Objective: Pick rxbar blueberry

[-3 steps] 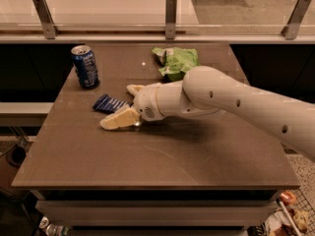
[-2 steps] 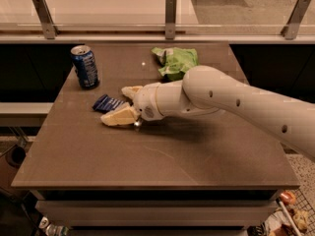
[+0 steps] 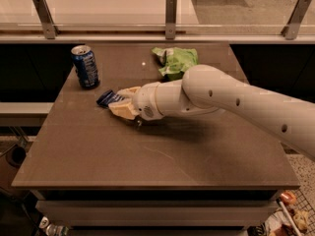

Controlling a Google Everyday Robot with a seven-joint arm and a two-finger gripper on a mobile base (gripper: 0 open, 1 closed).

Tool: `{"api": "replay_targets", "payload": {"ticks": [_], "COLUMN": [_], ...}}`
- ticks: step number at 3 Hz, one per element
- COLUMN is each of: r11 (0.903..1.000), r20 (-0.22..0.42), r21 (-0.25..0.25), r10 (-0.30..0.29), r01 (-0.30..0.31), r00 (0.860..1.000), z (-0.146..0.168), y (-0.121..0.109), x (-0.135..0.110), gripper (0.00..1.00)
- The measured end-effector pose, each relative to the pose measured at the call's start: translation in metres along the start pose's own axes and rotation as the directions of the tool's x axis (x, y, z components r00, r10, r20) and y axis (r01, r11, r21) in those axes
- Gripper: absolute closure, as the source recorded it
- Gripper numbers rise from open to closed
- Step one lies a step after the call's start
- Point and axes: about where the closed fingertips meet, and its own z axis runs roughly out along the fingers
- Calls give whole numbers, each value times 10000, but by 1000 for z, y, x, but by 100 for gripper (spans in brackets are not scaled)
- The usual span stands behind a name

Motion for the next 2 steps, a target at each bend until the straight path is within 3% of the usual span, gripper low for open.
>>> {"api": "replay_targets", "payload": {"ticks": [2], "r11": [10000], "r20": [1], "r21": [0], "r10": [-4], "r01": [4], "r00": [10000], "z": [0], "y": [0], "x": [0], "gripper": [100]}}
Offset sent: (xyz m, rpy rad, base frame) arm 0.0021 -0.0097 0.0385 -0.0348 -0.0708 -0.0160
